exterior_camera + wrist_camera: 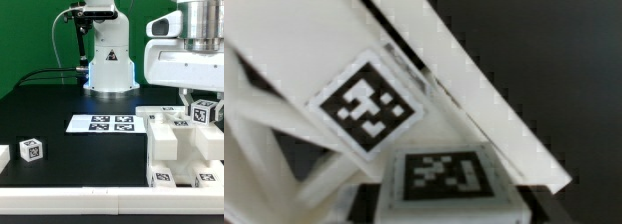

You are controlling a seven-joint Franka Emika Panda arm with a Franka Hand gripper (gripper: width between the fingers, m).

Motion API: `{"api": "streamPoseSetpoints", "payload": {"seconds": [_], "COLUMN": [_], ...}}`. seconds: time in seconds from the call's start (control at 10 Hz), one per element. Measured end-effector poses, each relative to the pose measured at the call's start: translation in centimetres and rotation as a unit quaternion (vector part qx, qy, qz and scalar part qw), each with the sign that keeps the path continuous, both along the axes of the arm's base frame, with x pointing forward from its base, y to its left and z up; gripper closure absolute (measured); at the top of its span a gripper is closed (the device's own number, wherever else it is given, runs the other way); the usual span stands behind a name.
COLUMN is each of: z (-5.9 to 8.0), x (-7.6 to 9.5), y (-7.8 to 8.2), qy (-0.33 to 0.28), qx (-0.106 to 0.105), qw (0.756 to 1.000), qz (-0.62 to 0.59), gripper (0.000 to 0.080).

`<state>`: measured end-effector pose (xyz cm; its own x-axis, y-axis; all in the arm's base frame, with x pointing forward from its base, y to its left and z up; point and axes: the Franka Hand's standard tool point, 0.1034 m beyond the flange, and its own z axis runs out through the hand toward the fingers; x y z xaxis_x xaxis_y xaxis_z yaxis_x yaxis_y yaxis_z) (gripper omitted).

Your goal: Assemble chair

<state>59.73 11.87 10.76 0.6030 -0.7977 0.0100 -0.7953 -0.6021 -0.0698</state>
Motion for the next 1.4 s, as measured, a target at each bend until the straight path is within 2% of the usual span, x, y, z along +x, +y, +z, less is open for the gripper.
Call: {"api": "streamPoseSetpoints", "payload": {"seconds": [0.3,0.8,1.0,1.1,1.2,1.3,1.4], "z": [-0.04,0.0,-0.11,-0.13,-0.14,-0.11,-0.02], "x": [-0.01,-0.05,-0.1,-0.11,-0.12,-0.11,-0.03], "y": [-0.07,0.05,0.1,0.13,0.15,0.09,-0.14], "qy": [0.007,0.011,0.01,0.01,0.01,0.008,0.005], "qx": [0.016,0.038,0.037,0.037,0.036,0.034,0.031], "qw": [0.985,0.914,0.915,0.915,0.916,0.929,0.951], "qz": [-0.172,-0.404,-0.402,-0.401,-0.4,-0.369,-0.309], "gripper": [0.0537,0.0535,0.0534,0.0344,0.0344,0.0189,0.0162]}}
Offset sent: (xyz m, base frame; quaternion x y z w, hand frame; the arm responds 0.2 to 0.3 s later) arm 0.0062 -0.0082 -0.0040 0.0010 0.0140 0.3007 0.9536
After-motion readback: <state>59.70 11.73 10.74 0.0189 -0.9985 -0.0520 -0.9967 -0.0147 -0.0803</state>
